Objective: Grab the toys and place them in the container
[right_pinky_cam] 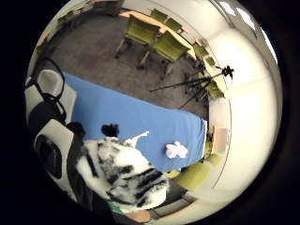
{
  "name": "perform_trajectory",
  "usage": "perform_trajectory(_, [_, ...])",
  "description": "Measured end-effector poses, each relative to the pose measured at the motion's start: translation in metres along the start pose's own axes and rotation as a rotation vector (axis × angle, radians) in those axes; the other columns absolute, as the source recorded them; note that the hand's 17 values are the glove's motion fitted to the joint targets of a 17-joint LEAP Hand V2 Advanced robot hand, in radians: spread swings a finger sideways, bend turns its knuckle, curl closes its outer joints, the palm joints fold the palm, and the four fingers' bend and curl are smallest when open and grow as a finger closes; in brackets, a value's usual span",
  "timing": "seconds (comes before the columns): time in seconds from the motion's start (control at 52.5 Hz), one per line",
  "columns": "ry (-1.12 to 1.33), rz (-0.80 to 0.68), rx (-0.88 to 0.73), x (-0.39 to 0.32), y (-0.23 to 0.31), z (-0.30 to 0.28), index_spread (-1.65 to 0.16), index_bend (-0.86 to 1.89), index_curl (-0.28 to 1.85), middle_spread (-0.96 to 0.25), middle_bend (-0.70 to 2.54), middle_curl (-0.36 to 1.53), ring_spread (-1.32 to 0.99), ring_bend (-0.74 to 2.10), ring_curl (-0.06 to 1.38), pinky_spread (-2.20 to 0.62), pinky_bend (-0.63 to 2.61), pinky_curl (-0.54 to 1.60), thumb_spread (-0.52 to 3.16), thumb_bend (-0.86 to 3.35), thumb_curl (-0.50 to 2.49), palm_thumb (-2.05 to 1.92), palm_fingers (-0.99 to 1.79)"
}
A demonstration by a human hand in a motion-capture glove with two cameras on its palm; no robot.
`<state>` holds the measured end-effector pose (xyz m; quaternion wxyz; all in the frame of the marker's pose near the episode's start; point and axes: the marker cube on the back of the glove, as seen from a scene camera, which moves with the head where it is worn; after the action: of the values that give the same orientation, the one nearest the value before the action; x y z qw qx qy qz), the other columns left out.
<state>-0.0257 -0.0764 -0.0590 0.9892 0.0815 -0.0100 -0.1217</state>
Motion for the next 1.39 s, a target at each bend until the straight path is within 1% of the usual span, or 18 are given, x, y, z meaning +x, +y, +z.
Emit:
perform_trajectory(0.095, [-0.019, -0.251, 0.020, -0.082, -0.007, -0.007, -0.14, 0.96, 0.48, -0.31, 0.95, 0.72, -0.40, 1.14, 0.58, -0.45, 0.93, 0.42, 0.35, 0.08, 0.89, 0.57, 1.14])
perform_trajectory(0.21, [-0.080, -0.179, 0.014, -0.173, -0.019, -0.005, -0.14, 0.95, 0.50, -0.31, 0.95, 0.72, -0.40, 1.15, 0.59, -0.45, 0.93, 0.42, 0.35, 0.07, 0.92, 0.56, 1.13])
perform_trajectory(0.248, [-0.106, -0.220, 0.008, -0.194, -0.020, 0.000, -0.13, 0.94, 0.51, -0.31, 0.95, 0.72, -0.40, 1.14, 0.58, -0.45, 0.93, 0.42, 0.35, 0.07, 0.93, 0.57, 1.14])
perform_trajectory(0.381, [-0.296, -0.472, -0.038, -0.195, -0.022, 0.020, -0.13, 0.93, 0.53, -0.31, 0.94, 0.72, -0.40, 1.14, 0.58, -0.45, 0.93, 0.42, 0.35, 0.07, 0.97, 0.57, 1.13])
perform_trajectory(0.438, [-0.199, -0.485, -0.057, -0.204, -0.024, 0.039, -0.13, 0.92, 0.53, -0.31, 0.93, 0.73, -0.40, 1.14, 0.58, -0.45, 0.93, 0.42, 0.36, 0.06, 0.99, 0.56, 1.13])
perform_trajectory(0.495, [-0.027, -0.421, -0.116, -0.199, -0.028, 0.062, -0.13, 0.91, 0.54, -0.32, 0.93, 0.73, -0.40, 1.14, 0.58, -0.44, 0.93, 0.42, 0.37, 0.06, 1.00, 0.56, 1.11])
perform_trajectory(0.572, [0.020, -0.357, -0.196, -0.195, -0.029, 0.074, -0.17, 0.72, 0.53, -0.33, 0.81, 0.70, -0.42, 1.12, 0.59, -0.43, 1.01, 0.44, 0.50, 0.01, 0.99, 0.47, 0.76])
perform_trajectory(0.591, [0.003, -0.367, -0.200, -0.196, -0.028, 0.074, -0.21, 0.58, 0.50, -0.29, 0.66, 0.66, -0.40, 1.07, 0.57, -0.37, 0.99, 0.45, 0.68, -0.11, 0.91, 0.27, 0.26])
perform_trajectory(0.629, [-0.032, -0.404, -0.191, -0.196, -0.027, 0.073, -0.24, 0.49, 0.54, -0.25, 0.54, 0.64, -0.34, 0.97, 0.60, -0.32, 1.12, 0.53, 0.78, -0.13, 0.84, 0.15, -0.17])
perform_trajectory(0.648, [-0.033, -0.418, -0.182, -0.195, -0.027, 0.073, -0.25, 0.44, 0.52, -0.23, 0.50, 0.62, -0.32, 0.91, 0.58, -0.29, 1.13, 0.52, 0.82, -0.12, 0.81, 0.10, -0.24])
perform_trajectory(0.743, [0.033, -0.411, -0.152, -0.182, -0.030, 0.072, -0.30, 0.22, 0.36, -0.18, 0.37, 0.54, -0.27, 0.69, 0.43, -0.20, 1.08, 0.43, 0.94, -0.10, 0.69, -0.06, -0.18])
perform_trajectory(0.857, [0.008, -0.355, -0.146, -0.167, -0.027, 0.064, -0.33, 0.17, 0.32, -0.14, 0.28, 0.50, -0.24, 0.59, 0.36, -0.15, 1.02, 0.39, 1.02, -0.08, 0.58, -0.09, -0.11])
perform_trajectory(0.953, [0.031, -0.291, -0.142, -0.144, -0.023, 0.058, -0.34, 0.17, 0.33, -0.12, 0.25, 0.48, -0.23, 0.52, 0.34, -0.12, 0.97, 0.37, 1.05, -0.09, 0.50, -0.10, -0.09])
perform_trajectory(1.01, [0.033, -0.309, -0.137, -0.130, -0.016, 0.054, -0.34, 0.17, 0.33, -0.11, 0.23, 0.47, -0.23, 0.50, 0.33, -0.11, 0.95, 0.36, 1.06, -0.09, 0.46, -0.11, -0.08])
perform_trajectory(1.124, [0.135, -0.254, -0.111, -0.165, 0.020, 0.045, -0.35, 0.16, 0.33, -0.10, 0.20, 0.46, -0.23, 0.47, 0.33, -0.10, 0.91, 0.35, 1.07, -0.09, 0.39, -0.11, -0.06])
perform_trajectory(1.257, [0.069, -0.293, -0.082, -0.112, 0.053, 0.032, -0.34, 0.15, 0.32, -0.09, 0.19, 0.45, -0.23, 0.45, 0.32, -0.09, 0.88, 0.34, 1.07, -0.09, 0.33, -0.11, -0.05])
perform_trajectory(1.334, [-0.186, -0.380, -0.112, -0.089, 0.085, 0.016, -0.34, 0.14, 0.32, -0.10, 0.19, 0.45, -0.23, 0.45, 0.32, -0.09, 0.87, 0.33, 1.07, -0.09, 0.30, -0.11, -0.05])
perform_trajectory(1.391, [-0.069, -0.316, -0.090, -0.044, 0.096, 0.016, -0.33, 0.14, 0.31, -0.10, 0.18, 0.44, -0.24, 0.45, 0.32, -0.09, 0.87, 0.33, 1.07, -0.09, 0.28, -0.12, -0.06])
